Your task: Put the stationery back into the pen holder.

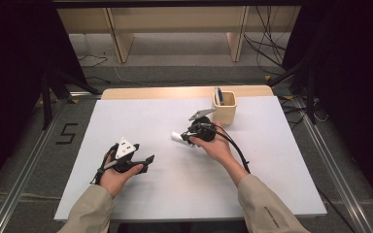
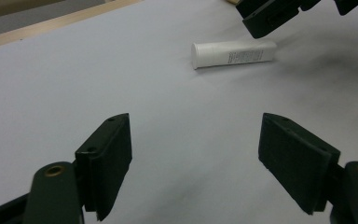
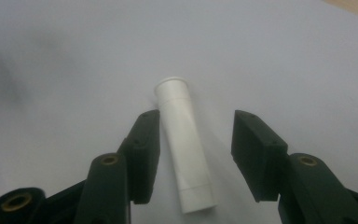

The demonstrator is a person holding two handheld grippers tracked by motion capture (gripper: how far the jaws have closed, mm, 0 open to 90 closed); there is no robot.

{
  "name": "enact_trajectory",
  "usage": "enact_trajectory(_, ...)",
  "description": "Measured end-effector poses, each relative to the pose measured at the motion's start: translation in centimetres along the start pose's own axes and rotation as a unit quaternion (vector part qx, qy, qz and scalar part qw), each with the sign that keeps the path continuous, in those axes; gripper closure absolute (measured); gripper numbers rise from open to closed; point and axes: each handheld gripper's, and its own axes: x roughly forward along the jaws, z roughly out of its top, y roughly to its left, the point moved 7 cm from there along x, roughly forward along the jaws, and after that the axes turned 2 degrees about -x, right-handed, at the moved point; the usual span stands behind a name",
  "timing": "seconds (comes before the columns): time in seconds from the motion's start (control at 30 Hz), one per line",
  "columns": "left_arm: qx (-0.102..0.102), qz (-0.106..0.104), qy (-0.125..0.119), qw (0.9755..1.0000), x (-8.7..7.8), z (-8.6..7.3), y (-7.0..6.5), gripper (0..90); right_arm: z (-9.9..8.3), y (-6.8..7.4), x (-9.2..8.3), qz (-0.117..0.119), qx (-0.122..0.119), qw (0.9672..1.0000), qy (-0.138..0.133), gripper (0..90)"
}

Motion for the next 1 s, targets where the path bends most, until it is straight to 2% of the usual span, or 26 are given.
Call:
enact_trajectory(0.2,-0.001,0.000,-0.001,1.0000,0.0,0.0,0.0,25.6,-0.3,0.1,0.7,0.002,0.000,0.9999,0.011,52.8)
enact_trajectory(0.47,0.000,0.000,0.000,1.0000,0.0,0.0,0.0,25.6,-0.1,0.1,0.7,0.003,-0.003,1.0000,0.009,52.8)
enact_trajectory(1.0,0.000,0.000,-0.001,1.0000,0.0,0.0,0.0,25.6,-0.2,0.5,1.3,0.006,-0.008,0.9997,0.021,52.8)
